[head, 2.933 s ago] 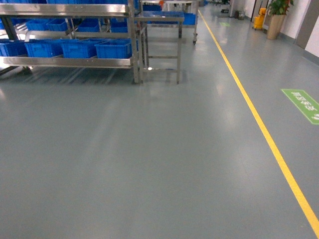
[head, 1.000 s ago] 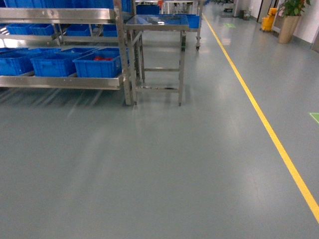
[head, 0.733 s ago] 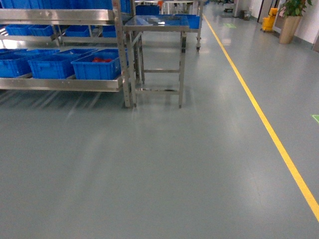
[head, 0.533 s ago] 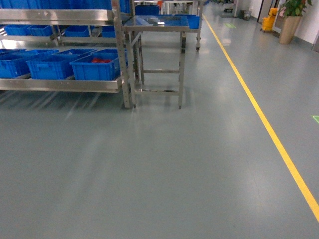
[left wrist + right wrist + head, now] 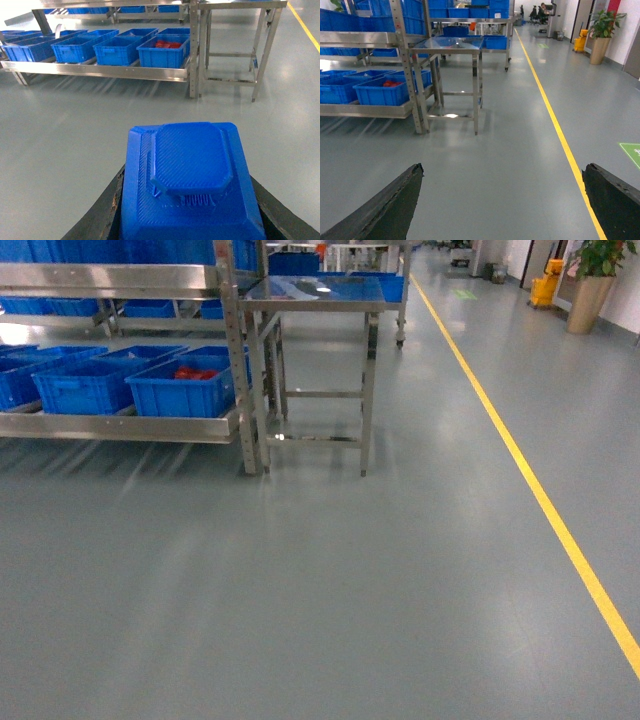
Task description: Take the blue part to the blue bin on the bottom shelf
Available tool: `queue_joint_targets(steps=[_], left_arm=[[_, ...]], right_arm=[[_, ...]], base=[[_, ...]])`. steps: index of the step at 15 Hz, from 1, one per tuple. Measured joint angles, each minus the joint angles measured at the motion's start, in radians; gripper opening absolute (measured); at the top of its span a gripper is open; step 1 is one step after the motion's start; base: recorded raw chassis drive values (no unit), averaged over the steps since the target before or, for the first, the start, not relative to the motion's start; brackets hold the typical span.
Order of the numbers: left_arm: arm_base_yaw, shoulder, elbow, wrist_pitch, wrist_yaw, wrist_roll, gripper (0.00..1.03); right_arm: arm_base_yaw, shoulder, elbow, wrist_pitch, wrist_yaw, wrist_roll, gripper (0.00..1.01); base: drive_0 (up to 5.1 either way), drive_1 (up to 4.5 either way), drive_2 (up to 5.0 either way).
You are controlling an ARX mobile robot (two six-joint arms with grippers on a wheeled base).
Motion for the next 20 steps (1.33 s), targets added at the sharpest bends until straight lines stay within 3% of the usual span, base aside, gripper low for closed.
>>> queue_joint_targets(steps=[20], left_arm=[[0.001,0.001,0.000,-0.001,0.000,0.000,0.44]], right_arm=[[0.000,0.000,0.000,-0.007,0.000,0.000,0.98]], base=[[0.0,4.33,-4.3]])
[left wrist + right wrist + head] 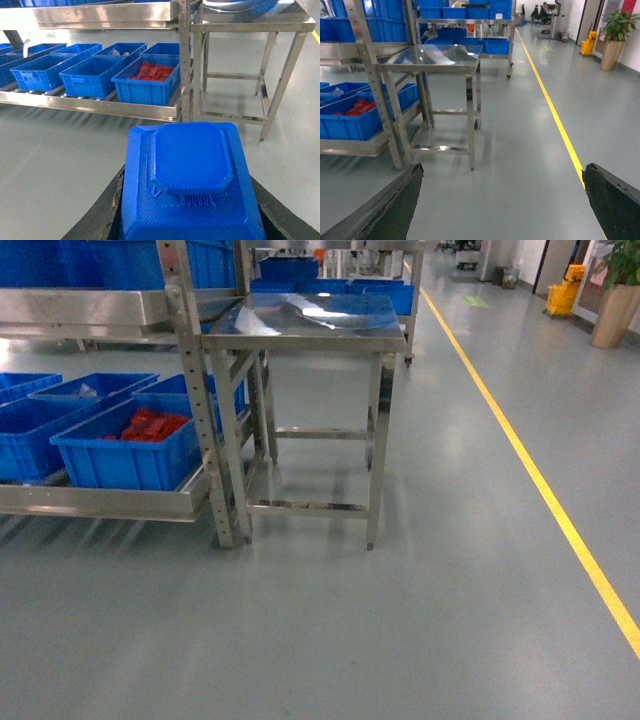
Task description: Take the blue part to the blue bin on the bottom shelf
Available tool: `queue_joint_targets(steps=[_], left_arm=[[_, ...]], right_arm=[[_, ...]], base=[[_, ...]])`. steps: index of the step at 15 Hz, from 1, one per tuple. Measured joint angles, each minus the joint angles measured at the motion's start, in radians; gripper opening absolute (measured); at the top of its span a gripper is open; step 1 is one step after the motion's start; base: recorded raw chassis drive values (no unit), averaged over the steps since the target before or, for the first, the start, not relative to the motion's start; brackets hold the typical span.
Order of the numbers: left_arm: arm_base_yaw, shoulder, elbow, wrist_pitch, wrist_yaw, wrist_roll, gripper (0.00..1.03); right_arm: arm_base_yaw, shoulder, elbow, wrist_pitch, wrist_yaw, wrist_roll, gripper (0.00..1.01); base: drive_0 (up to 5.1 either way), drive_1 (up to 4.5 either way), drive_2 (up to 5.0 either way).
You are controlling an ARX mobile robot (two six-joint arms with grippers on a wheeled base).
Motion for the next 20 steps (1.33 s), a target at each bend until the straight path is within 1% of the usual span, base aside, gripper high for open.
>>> queue_joint_targets(steps=[20], left_arm=[[0.000,-0.002,0.000,0.003,0.000,0.000,0.43]], right_arm=[[0.000,0.000,0.000,0.001,0.000,0.000,0.98]], base=[[0.0,4.28,-4.3]])
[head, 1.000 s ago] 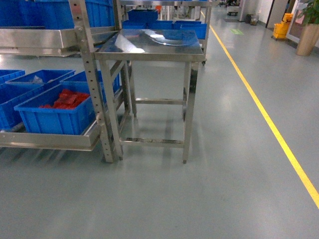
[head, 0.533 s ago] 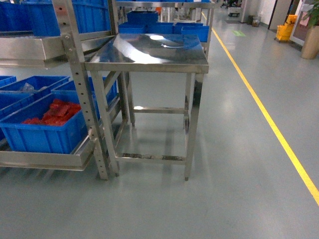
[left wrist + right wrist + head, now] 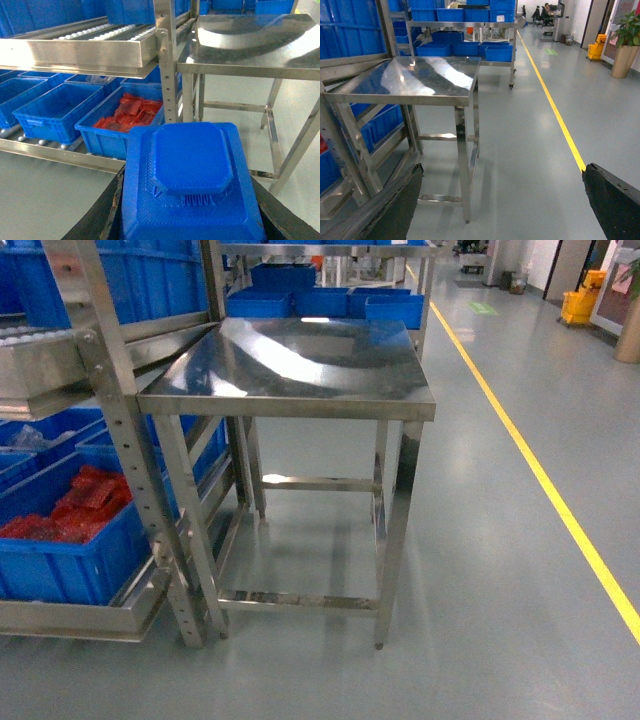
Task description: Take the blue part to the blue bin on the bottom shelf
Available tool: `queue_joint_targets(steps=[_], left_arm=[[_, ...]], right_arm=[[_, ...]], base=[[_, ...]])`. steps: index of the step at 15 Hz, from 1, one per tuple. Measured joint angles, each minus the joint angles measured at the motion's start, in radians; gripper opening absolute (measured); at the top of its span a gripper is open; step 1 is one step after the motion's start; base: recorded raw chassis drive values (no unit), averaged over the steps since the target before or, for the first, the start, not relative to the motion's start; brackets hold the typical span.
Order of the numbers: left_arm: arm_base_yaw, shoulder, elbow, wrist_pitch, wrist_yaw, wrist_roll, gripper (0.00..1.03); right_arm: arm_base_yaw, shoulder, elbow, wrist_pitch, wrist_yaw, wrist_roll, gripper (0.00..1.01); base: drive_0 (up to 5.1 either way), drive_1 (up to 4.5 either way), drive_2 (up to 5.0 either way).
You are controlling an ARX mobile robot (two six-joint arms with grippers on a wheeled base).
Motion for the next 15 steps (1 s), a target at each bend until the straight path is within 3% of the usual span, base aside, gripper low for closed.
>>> queue_joint_targets(steps=[15], left_arm=[[0.000,0.000,0.000,-0.001,0.000,0.000,0.43]], right_arm=[[0.000,0.000,0.000,-0.003,0.000,0.000,0.98]], base=[[0.0,4.22,-4.2]])
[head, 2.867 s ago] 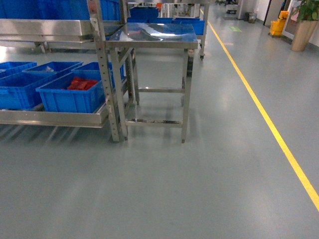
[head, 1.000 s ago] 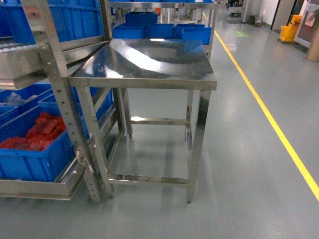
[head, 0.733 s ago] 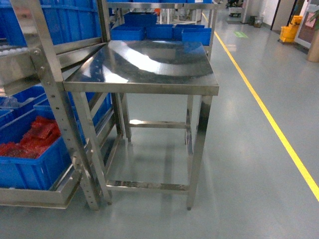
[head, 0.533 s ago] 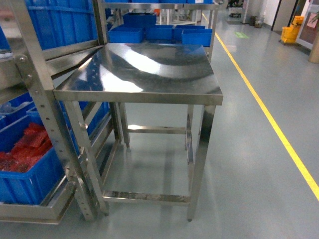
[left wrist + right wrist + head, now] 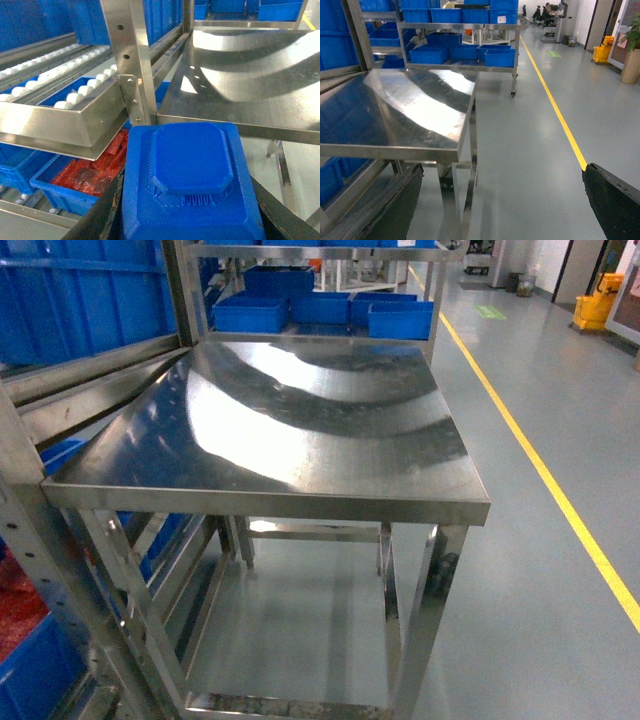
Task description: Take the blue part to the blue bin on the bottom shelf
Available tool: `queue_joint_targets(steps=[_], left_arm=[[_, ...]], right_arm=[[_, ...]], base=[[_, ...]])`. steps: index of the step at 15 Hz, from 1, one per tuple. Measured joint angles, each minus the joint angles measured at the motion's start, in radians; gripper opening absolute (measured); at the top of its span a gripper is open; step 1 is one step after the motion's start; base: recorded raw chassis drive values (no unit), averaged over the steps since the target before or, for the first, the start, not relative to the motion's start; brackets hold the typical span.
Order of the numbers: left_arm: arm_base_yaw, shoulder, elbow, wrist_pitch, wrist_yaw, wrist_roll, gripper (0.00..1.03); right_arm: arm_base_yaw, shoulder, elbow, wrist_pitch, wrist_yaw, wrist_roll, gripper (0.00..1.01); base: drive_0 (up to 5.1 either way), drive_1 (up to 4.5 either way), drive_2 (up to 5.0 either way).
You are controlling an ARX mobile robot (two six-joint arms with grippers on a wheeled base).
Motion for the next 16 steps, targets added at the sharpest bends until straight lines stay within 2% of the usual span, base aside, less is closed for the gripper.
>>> queue_joint_targets(steps=[5,16], left_arm=[[0.000,0.002,0.000,-0.001,0.000,0.000,0.43],[0.000,0.002,0.000,0.000,0.003,0.000,0.43]], right_arm=[[0.000,0.000,0.000,0.003,0.000,0.000,0.98],[0.000,0.000,0.000,0.003,0.001,0.000,0.98]], base=[[0.0,0.00,0.0],[-4.9,2.01,3.0]])
